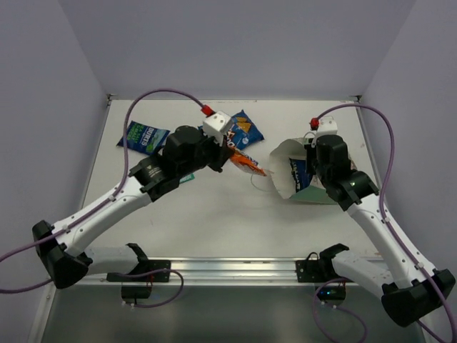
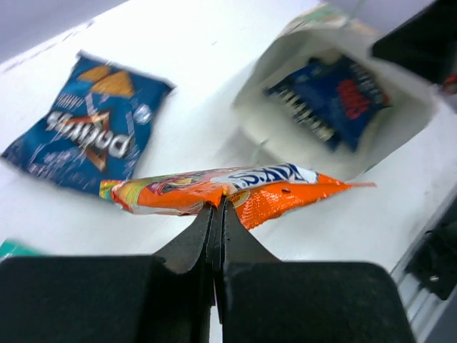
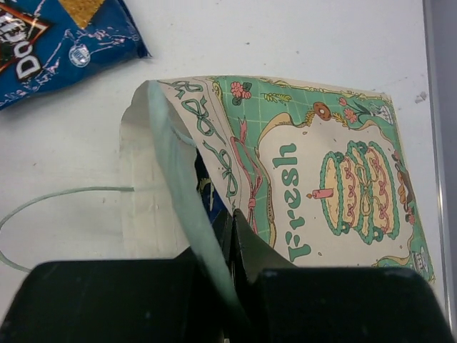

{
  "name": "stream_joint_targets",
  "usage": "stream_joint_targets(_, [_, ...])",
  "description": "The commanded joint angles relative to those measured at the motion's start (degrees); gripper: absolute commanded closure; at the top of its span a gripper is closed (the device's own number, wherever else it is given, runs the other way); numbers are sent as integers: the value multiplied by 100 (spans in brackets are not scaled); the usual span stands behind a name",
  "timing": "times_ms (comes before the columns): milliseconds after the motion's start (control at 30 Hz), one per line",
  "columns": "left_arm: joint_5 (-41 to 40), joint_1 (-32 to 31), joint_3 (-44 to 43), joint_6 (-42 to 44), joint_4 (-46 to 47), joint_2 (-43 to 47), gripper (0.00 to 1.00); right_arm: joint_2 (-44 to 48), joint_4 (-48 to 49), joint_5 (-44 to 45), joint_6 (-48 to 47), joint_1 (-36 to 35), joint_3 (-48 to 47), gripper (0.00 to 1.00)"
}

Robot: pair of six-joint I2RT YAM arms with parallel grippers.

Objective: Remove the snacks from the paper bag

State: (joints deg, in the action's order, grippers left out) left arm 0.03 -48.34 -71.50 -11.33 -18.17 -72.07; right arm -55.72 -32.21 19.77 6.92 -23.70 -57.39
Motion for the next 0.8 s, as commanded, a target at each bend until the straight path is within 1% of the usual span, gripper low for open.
stream_joint_targets(0, [-478, 490, 803, -18, -635, 395, 100, 0, 21, 431, 196, 59, 26, 100])
stream_joint_targets(67, [-460, 693, 1268, -150, -469, 614, 100, -9, 13, 361, 231, 68, 17, 100])
stream_joint_targets(100, [-382, 729, 1793, -220, -320, 650, 100, -26, 13, 335, 240, 68, 17, 100])
stream_joint_targets(200, [-277, 755, 2594, -500, 287, 572, 100, -61, 13, 256, 249, 68, -1, 100])
stream_joint_targets(267, [-206, 756, 2721, -624, 490, 388, 81, -105, 13, 203, 240, 68, -62, 100])
stream_joint_targets(300, [-110, 756, 2564, -703, 455, 344, 54, -105, 4, 116, 240, 68, -80, 100])
stream_joint_targets(333, [-65, 756, 2441, -738, 385, 317, 35, -105, 13, 71, 231, 68, -106, 100])
stream_joint_targets(367, [-30, 747, 2309, -782, 385, 317, 21, -79, 39, 19, 222, 68, -132, 100])
stream_joint_targets(400, [-30, 747, 2177, -852, 393, 334, 5, -53, 65, -104, 205, 68, -141, 100])
stream_joint_targets(433, [110, 747, 1854, -897, 341, 334, 1, -35, 74, -174, 170, 59, -150, 100])
stream_joint_targets(467, [146, 747, 1677, -949, 306, 317, 0, 26, 126, -262, 152, 68, -150, 100])
stream_joint_targets(533, [313, 738, 1151, -1204, 253, 229, 0, 88, 136, -456, 99, 59, -176, 100])
stream_joint_targets(633, [576, 677, 692, -1818, 279, -33, 0, 193, 109, -606, 90, 59, -255, 100])
stream_joint_targets(667, [638, 572, 403, -1942, 305, -139, 0, 220, 92, -606, 99, 68, -317, 100])
stream_joint_targets(733, [569, 396, 112, -2241, 358, -498, 1, 238, 5, -588, 152, 68, -396, 100])
stream_joint_targets(767, [525, 195, -159, -2329, 385, -649, 2, 229, -14, -580, 169, 68, -509, 100])
